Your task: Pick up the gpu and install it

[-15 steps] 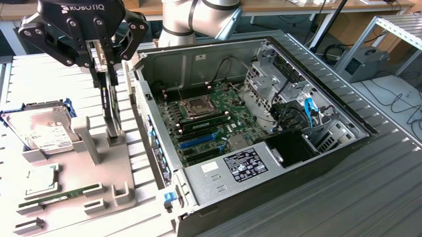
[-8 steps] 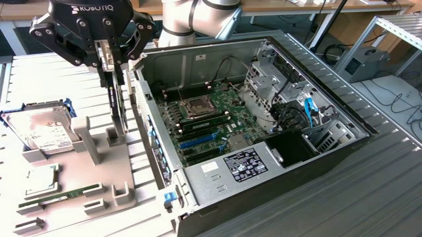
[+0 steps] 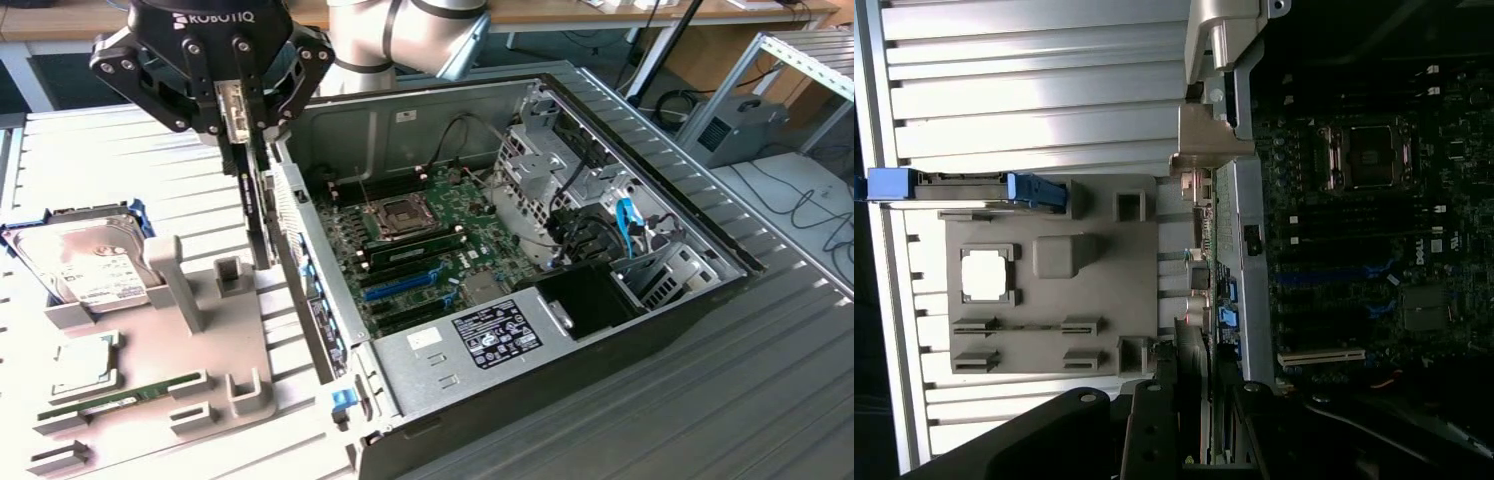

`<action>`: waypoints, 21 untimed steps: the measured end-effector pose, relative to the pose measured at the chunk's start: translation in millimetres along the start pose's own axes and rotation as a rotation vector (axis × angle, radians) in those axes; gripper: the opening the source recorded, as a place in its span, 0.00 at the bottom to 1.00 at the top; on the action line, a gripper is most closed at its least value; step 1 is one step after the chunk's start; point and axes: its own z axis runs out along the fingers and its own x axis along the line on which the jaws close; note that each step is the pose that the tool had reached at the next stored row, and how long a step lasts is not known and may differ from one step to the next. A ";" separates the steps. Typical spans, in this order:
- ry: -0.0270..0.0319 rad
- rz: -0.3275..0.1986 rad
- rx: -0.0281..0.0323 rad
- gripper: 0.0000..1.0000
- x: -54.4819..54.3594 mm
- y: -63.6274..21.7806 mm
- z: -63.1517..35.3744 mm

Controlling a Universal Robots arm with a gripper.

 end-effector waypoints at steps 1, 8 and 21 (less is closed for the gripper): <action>0.0000 0.000 -0.0001 0.26 -0.3 0.0 0.1; 0.0001 0.000 0.0001 0.26 -3.1 0.2 0.3; 0.0000 0.000 0.0000 0.26 -9.3 0.7 1.0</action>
